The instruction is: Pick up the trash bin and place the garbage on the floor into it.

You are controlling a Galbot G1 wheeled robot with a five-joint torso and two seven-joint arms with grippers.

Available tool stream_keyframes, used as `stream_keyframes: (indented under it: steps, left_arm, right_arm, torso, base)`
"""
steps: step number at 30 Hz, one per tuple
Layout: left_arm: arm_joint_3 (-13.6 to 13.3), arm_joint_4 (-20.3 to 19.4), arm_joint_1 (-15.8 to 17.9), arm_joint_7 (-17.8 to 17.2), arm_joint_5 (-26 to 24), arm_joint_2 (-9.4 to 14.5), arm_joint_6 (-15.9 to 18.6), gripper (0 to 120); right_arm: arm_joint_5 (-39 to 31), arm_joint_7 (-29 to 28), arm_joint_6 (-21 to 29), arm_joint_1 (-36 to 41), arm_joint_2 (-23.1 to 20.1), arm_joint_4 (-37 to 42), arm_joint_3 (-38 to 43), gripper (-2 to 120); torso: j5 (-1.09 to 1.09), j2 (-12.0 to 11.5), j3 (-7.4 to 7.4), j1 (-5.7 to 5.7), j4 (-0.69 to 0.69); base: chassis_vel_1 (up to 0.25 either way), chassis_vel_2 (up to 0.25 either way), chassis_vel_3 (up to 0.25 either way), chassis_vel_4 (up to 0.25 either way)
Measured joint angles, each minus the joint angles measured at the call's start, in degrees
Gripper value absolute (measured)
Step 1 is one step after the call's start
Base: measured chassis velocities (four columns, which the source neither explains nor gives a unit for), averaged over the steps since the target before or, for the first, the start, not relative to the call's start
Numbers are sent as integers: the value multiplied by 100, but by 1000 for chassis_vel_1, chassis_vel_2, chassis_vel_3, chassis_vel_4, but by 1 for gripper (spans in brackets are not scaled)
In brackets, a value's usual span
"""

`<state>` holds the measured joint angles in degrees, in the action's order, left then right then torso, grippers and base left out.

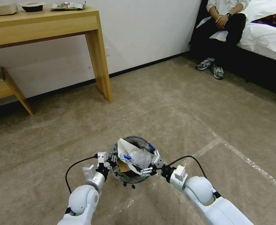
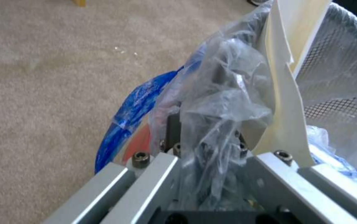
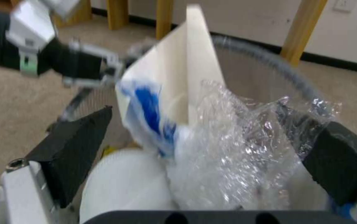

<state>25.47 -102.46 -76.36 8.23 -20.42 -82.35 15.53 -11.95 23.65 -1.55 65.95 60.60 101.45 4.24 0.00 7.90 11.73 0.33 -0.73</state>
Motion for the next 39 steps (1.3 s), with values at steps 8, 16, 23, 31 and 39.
stream_keyframes:
  steps: [8,16,23,31,39]
  left_arm:
    - [-37,14,7,-67,-103,41,88,1]
    - [-95,47,117,-162,-281,101,207,1]
    - [-117,-13,143,-251,-439,147,338,1]
    - [-87,-77,124,-326,-549,203,433,1]
    - [-61,-136,72,-371,-578,186,473,1]
  right_arm:
    - [-219,160,-147,-26,5,113,78,100]
    - [-622,452,-362,-39,-25,259,139,100]
    - [-940,750,-571,-48,-40,337,159,100]
    - [-1052,987,-666,-17,-74,429,172,100]
    - [-986,999,-669,-18,-54,410,179,100]
  torso:
    - [0,0,0,0,0]
    - [0,0,0,0,0]
    - [0,0,0,0,0]
    - [0,0,0,0,0]
    - [0,0,0,0,0]
  base:
    - [0,0,0,0]
    - [0,0,0,0]
    - [0,0,0,0]
    - [0,0,0,0]
    - [0,0,0,0]
